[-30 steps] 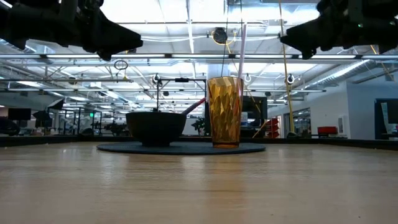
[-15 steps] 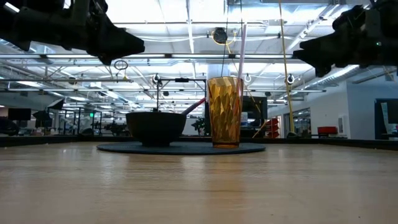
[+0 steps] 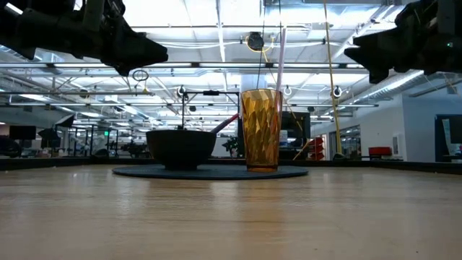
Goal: Pick & Place Utensil
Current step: Return to home position
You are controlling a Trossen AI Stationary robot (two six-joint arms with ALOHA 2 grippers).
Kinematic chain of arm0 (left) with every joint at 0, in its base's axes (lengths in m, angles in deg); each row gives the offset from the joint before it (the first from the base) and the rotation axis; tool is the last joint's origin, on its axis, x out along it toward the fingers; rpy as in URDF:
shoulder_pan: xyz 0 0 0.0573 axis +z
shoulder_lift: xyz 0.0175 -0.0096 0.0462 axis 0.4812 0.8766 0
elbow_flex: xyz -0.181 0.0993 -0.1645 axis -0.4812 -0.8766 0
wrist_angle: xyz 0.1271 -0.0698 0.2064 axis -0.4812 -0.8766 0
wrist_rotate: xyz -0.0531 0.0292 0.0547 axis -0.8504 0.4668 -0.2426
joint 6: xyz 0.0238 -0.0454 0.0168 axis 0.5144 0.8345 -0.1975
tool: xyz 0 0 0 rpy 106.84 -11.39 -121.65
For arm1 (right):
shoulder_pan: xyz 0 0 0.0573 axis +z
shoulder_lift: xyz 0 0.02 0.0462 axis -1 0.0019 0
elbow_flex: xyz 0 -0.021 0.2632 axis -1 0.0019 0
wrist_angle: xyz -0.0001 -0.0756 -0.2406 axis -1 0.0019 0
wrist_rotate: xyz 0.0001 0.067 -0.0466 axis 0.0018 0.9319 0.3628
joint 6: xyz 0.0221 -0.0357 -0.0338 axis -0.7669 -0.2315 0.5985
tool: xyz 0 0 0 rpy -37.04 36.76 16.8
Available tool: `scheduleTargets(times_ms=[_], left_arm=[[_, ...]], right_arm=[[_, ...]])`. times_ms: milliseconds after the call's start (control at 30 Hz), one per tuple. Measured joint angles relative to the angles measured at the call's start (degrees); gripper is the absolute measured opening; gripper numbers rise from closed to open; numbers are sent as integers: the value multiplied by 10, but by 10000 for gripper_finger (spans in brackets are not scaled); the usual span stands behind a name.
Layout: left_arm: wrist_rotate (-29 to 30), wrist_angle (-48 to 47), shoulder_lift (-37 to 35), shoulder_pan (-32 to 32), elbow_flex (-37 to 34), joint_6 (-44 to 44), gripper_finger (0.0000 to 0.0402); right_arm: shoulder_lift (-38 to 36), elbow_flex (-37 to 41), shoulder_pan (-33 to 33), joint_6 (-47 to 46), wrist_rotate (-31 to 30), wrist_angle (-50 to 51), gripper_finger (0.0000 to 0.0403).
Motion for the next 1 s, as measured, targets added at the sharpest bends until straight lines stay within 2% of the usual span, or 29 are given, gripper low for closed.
scheduleTargets(times_ms=[167, 400, 500, 700, 1000], left_arm=[[2, -2, 0, 0, 0, -19, 122], [3, -39, -29, 0, 0, -19, 122], [3, -65, -57, -3, 0, -19, 122], [3, -131, -118, -14, 0, -31, 122], [35, -235, -248, -23, 0, -45, 122]], right_arm=[[-4, 0, 0, 8, -42, 54, 171], [-53, -12, -1, 20, -46, 112, 171], [-85, -27, -1, 28, -46, 177, 171], [-138, -36, -1, 28, -45, 224, 171], [-137, -37, -1, 19, -46, 241, 171]])
